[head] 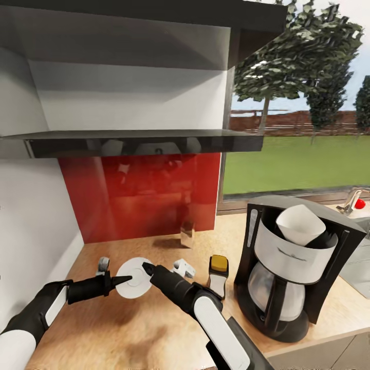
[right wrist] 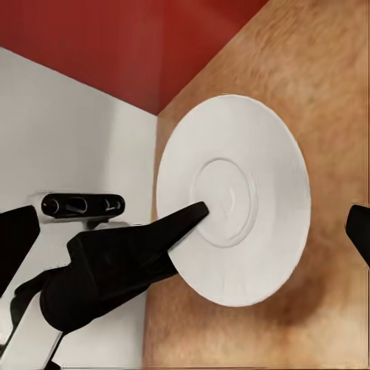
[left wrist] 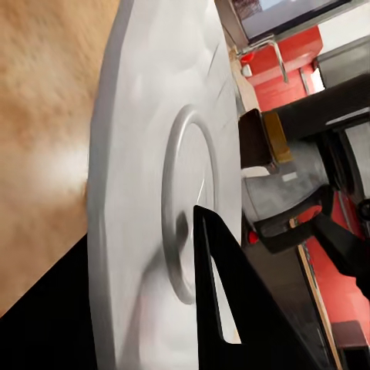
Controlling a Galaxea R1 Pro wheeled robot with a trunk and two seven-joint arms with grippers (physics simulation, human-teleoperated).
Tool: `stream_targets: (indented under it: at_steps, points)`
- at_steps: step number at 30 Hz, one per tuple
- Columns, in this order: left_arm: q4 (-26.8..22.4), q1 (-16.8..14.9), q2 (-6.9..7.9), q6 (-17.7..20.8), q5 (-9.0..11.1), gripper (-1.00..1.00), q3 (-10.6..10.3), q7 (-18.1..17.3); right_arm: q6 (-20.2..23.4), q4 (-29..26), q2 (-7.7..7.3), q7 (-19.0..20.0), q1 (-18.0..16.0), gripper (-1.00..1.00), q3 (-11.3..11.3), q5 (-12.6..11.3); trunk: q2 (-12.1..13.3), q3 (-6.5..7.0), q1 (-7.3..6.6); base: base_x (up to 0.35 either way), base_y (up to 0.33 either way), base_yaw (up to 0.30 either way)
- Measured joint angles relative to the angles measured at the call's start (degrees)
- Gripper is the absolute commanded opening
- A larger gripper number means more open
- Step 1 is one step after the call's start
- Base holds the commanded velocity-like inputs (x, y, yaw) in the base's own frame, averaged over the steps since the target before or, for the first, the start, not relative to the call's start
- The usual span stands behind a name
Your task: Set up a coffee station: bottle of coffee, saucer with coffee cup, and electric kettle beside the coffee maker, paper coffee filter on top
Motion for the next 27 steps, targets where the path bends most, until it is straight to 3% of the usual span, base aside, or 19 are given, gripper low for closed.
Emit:
stream_targets:
  at_steps: [9, 22, 27]
  points:
    - [0.0, 0.1, -0.06, 0.0, 0.0, -1.0, 0.0, 0.0, 0.1, 0.2, -0.72, 2.3, 0.0, 1.0, 0.3, 0.3, 0.0, 0.01, 0.02, -0.308, 0.009, 0.0]
    - [0.0, 0.1, 0.03, 0.1, 0.0, -1.0, 0.0, 0.0, 0.1, 0.0, -1.22, 4.9, 0.0, 1.0, 0.2, 0.5, 0.0, 0.0, 0.02, -0.316, 0.153, 0.0]
    - [0.0, 0.1, -0.08, 0.1, 0.0, -1.0, 0.0, 0.1, 0.1, 0.2, -1.25, 5.0, 0.0, 1.0, 0.3, 0.5, 0.0, 0.0, -0.01, -0.133, 0.096, 0.0]
